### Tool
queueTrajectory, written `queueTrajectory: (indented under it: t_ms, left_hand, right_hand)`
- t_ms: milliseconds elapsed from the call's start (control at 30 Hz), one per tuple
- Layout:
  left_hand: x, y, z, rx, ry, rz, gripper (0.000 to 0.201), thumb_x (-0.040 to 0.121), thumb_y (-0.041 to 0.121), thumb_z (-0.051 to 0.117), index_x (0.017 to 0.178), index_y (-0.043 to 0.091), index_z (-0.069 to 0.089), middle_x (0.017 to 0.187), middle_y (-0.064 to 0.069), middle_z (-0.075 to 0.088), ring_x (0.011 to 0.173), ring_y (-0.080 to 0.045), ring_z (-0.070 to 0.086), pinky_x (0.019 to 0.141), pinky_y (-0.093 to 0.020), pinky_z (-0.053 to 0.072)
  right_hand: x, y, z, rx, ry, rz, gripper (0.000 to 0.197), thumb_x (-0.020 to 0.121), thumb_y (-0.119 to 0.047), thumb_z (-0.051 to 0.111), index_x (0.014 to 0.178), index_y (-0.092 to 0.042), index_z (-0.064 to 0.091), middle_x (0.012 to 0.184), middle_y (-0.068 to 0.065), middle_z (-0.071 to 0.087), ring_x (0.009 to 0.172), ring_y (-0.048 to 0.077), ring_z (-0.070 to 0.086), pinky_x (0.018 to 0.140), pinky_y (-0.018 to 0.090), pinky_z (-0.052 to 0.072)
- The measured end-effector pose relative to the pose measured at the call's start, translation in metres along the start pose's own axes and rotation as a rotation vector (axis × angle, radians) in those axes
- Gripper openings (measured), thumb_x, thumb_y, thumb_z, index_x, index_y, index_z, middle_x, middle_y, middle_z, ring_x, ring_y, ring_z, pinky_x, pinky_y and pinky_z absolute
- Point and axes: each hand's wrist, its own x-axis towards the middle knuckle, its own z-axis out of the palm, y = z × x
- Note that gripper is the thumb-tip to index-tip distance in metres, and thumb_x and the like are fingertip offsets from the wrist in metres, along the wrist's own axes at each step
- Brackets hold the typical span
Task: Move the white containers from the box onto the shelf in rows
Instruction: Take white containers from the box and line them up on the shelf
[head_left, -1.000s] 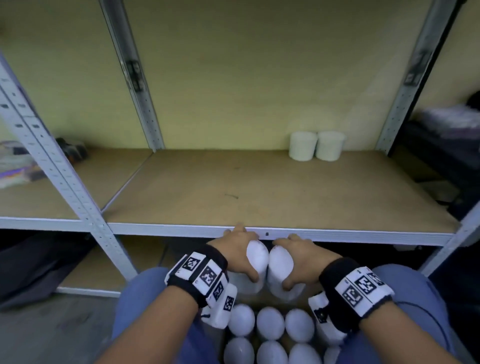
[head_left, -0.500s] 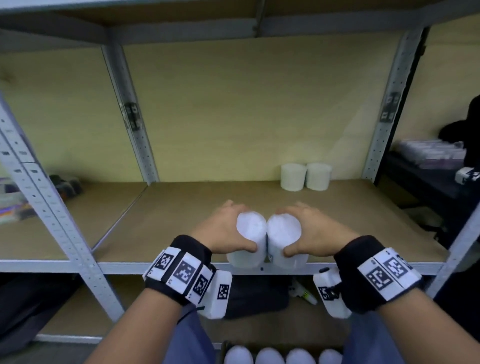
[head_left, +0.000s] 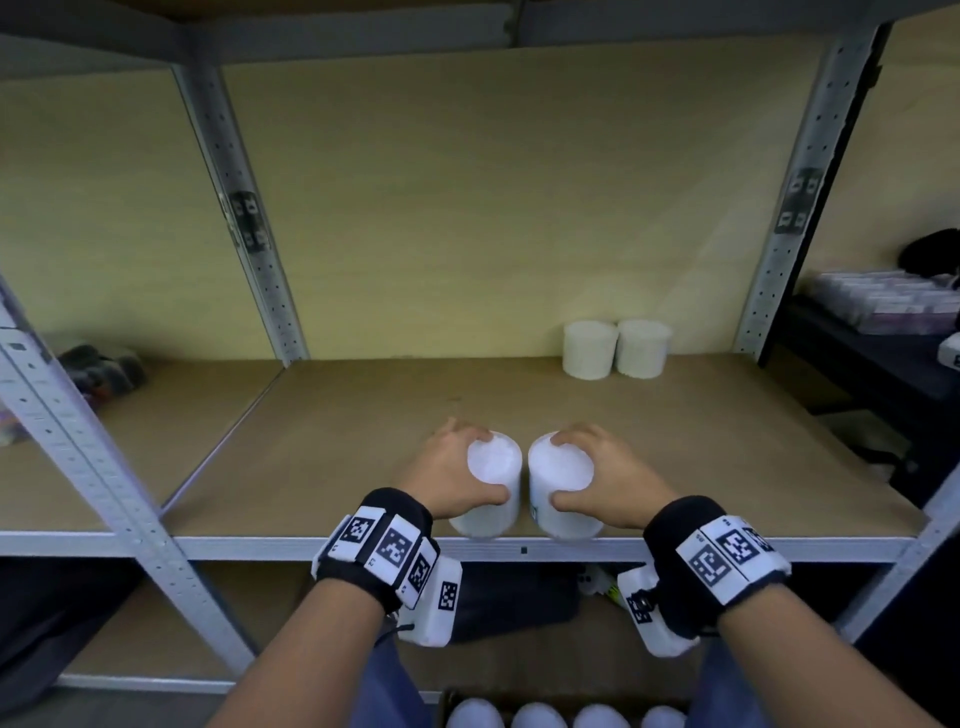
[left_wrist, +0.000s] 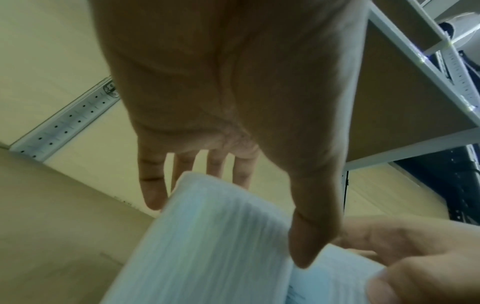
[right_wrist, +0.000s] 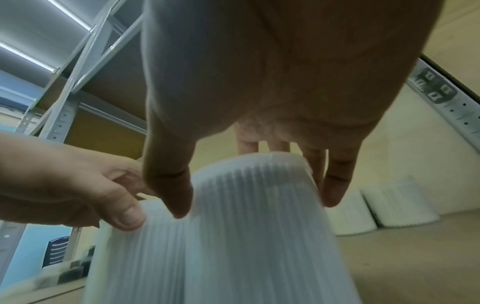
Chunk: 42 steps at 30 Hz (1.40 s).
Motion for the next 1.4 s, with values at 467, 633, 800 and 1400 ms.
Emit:
queueTrajectory:
  t_ms: [467, 633, 800, 1400]
  left_hand:
    - [-0.014, 0.002, -0.006, 0.076, 0.003, 0.066, 0.069, 0.075, 0.050, 0.070, 0.135, 0.029, 0.045, 0.139, 0.008, 0.038, 0.130, -0.019, 0.033, 0.106, -0.039, 0.036]
    - [-0.027, 0.007, -0.005, 0.080, 0.039, 0.119, 0.049, 0.083, 0.038, 0.067, 0.128, 0.026, 0.051, 0.130, 0.005, 0.044, 0.126, -0.013, 0.034, 0.094, -0.021, 0.030]
    - [-0.035, 0.010, 0.000, 0.115, 0.044, 0.144, 0.042, 0.085, 0.027, 0.064, 0.126, 0.023, 0.054, 0.131, 0.005, 0.046, 0.128, -0.015, 0.037, 0.107, -0.026, 0.030]
    - [0.010, 0.010, 0.001, 0.092, 0.115, 0.174, 0.039, 0.092, 0.008, 0.054, 0.129, 0.021, 0.059, 0.138, 0.002, 0.050, 0.131, -0.016, 0.041, 0.101, -0.020, 0.032]
  right_hand:
    - [-0.017, -0.010, -0.007, -0.125, 0.010, 0.018, 0.073, 0.076, -0.058, 0.065, 0.140, -0.036, 0.037, 0.154, -0.007, 0.021, 0.140, 0.024, 0.020, 0.114, 0.043, 0.023]
    - [-0.029, -0.016, -0.010, -0.181, 0.110, -0.058, 0.044, 0.084, -0.046, 0.061, 0.124, -0.029, 0.053, 0.125, -0.006, 0.041, 0.122, 0.015, 0.037, 0.103, 0.030, 0.033]
    - [-0.033, -0.020, -0.005, -0.196, 0.083, -0.088, 0.029, 0.090, -0.033, 0.057, 0.117, -0.023, 0.058, 0.122, -0.003, 0.053, 0.118, 0.016, 0.044, 0.100, 0.030, 0.041]
    - [0.018, -0.011, -0.005, -0.232, 0.101, -0.067, 0.024, 0.095, -0.015, 0.050, 0.118, -0.016, 0.058, 0.127, 0.002, 0.053, 0.120, 0.022, 0.044, 0.095, 0.029, 0.040]
